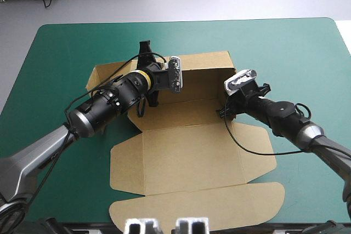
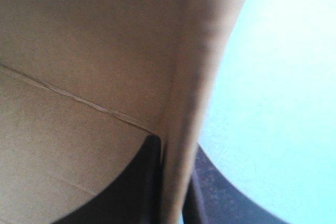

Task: Fold the box

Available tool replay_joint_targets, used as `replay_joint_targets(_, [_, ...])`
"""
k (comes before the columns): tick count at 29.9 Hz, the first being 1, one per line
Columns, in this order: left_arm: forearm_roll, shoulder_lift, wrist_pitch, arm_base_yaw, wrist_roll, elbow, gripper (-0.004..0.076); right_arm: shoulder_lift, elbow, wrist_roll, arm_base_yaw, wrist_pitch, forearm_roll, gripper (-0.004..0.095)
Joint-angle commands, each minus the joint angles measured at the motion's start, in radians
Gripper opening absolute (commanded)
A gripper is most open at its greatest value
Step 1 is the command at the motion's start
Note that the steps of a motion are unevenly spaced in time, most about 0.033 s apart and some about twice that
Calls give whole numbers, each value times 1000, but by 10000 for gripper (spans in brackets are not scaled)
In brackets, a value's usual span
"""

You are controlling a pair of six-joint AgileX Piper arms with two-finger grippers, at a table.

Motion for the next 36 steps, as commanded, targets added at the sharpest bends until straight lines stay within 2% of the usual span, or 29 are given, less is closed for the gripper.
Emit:
replay_joint_targets(1, [-28,-42,-34,-13,-22,-21,-9,-30,-28,-9,2,26,-7,-20])
replay_joint_targets(3, [-36,-44,-34,-13,-20,-21,1,-30,-28,-9,2,24,-7,-20])
replay_joint_targets(5, [-47,-46,-29,-13,-13,-21,51,-30,-28,-9,2,26,-7,-20])
replay_joint_targets(7, [-49,-47,-24,-15,-2,-21,160,-30,-28,-9,2,26,-7,-20])
replay_joint_targets(10, [-52,-58,-43,-15,18,-21,380,-30,-28,6,2,26,-7,-20])
replay_joint_targets(11, [-52,-64,-53,-15,18,-21,475,-30,-28,17,2,26,-7,-20])
replay_joint_targets(14, [-53,-88,-67,-15,18,-21,620,-30,-28,24,2,24,-7,-20])
replay_joint_targets(15, [-56,-96,-69,-15,18,-21,634,-30,-28,24,2,22,-7,-20])
replay_joint_targets(19, [-64,-140,-59,-44,18,-21,631,-30,-28,34,2,12,-7,-20])
replay_joint_targets(22, [-64,-175,-33,-96,22,-21,571,-30,-28,35,2,-19,-7,-20])
replay_joint_targets(24, [-64,-194,-13,-136,22,-21,440,-30,-28,35,2,-27,-7,-20])
replay_joint_targets(27, [-71,-214,7,-170,12,-21,53,-30,-28,35,2,-23,-7,-20])
replay_joint_targets(28, [-73,-216,0,-173,8,-21,-3,-30,-28,35,2,-21,-7,-20])
replay_joint_targets(31, [-63,-223,-43,-161,-76,-26,1,-30,-28,35,2,-21,-7,-20])
replay_joint_targets(34, [-66,-223,-33,-104,-138,-57,4,-35,-28,35,2,-10,-19,-20])
replay_joint_targets(36, [-102,-220,10,-31,-182,-101,17,-45,-28,35,2,-2,-19,-20])
